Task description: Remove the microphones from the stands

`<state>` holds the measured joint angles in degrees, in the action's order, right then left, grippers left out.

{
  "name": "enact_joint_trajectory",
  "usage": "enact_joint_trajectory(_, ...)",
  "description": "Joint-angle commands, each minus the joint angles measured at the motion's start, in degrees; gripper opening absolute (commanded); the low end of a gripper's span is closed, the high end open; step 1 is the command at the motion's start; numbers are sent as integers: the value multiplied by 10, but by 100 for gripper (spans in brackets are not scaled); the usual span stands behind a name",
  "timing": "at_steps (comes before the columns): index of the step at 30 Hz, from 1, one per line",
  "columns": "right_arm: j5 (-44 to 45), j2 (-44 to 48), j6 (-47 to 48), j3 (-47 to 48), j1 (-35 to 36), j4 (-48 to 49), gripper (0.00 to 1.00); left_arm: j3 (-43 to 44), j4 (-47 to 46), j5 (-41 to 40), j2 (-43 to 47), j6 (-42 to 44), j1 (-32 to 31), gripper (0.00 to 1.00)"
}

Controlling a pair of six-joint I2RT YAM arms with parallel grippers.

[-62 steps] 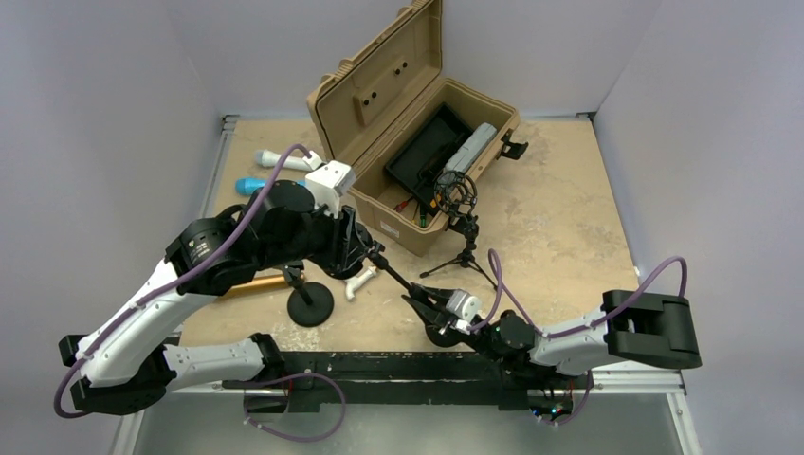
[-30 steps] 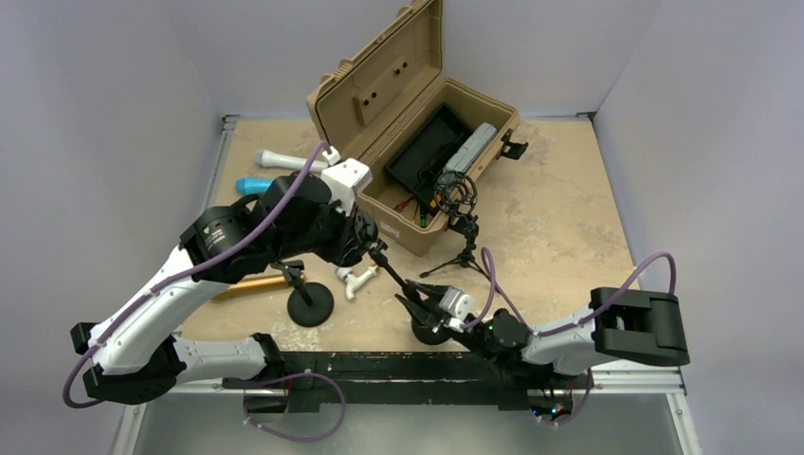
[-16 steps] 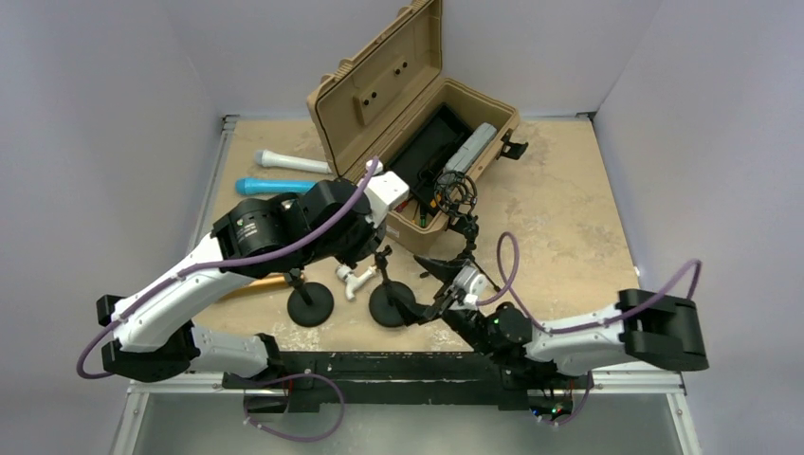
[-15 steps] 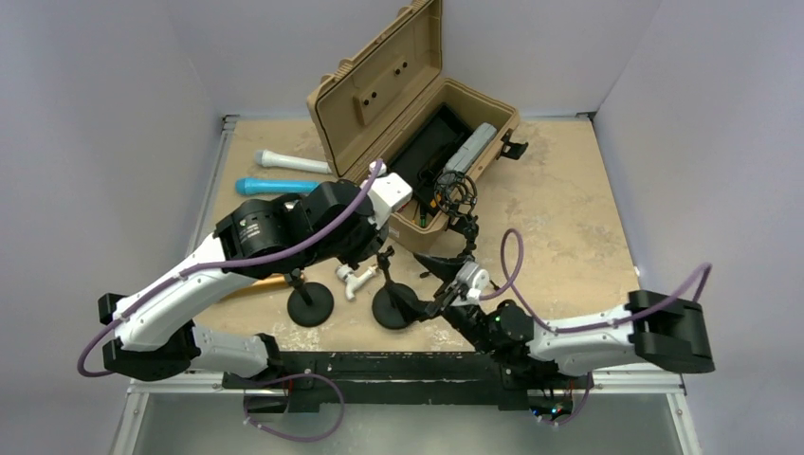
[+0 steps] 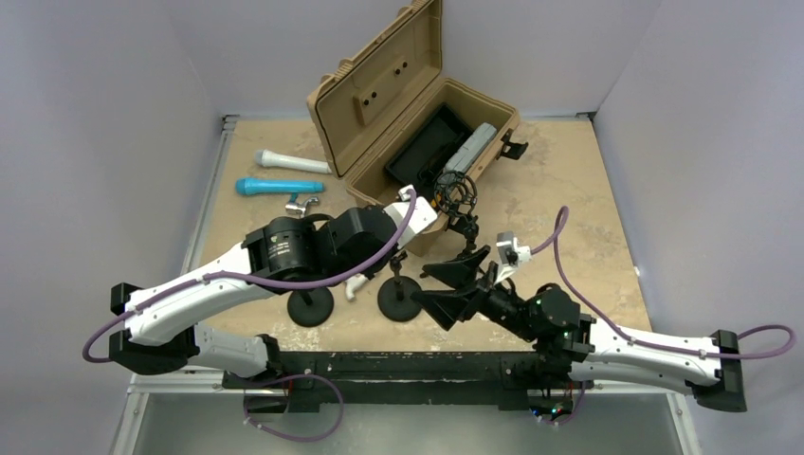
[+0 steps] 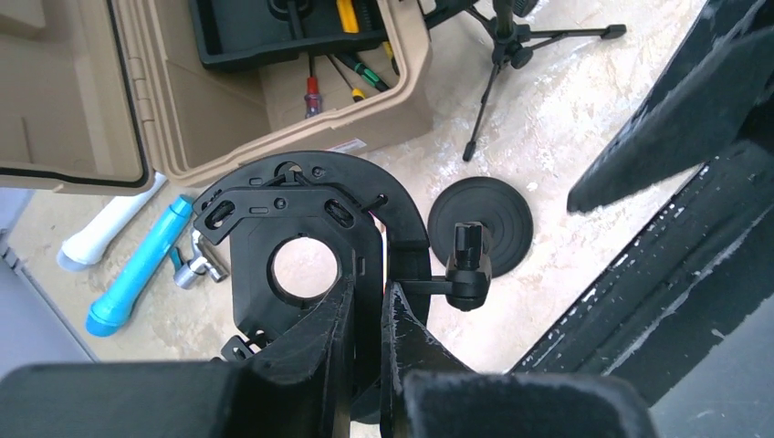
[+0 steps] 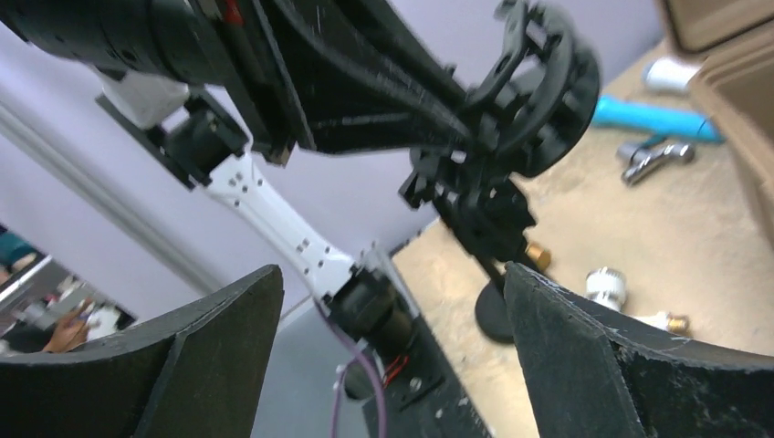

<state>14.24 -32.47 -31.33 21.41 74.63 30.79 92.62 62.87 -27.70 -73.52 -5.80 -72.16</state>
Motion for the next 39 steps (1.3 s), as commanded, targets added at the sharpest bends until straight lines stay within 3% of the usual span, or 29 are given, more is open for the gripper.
enact_joint_trajectory(1,-79,-40,-71,60,-19,-107,91,8,-68,-46,6,30,-5,0)
enact_joint_trajectory(8,-298,-80,-143,73,-178,-77,88,3,-51,-28,-15,6,-9,0)
enact_joint_trajectory(12,-333,-98,-177,96,-213,-95,87,0,-52,-19,-25,0,-15,0)
enact_joint_trajectory(15,-362,-135,-195,128,-228,-111,81,4,-46,-14,-33,2,-17,0)
enact_joint_trajectory(27,-277,-169,-220,188,-233,-200,72,4,-39,-8,-29,-2,-17,0)
enact_joint_trajectory(39,-243,-196,-248,191,-239,-225,56,-8,-53,2,-14,-6,-17,0)
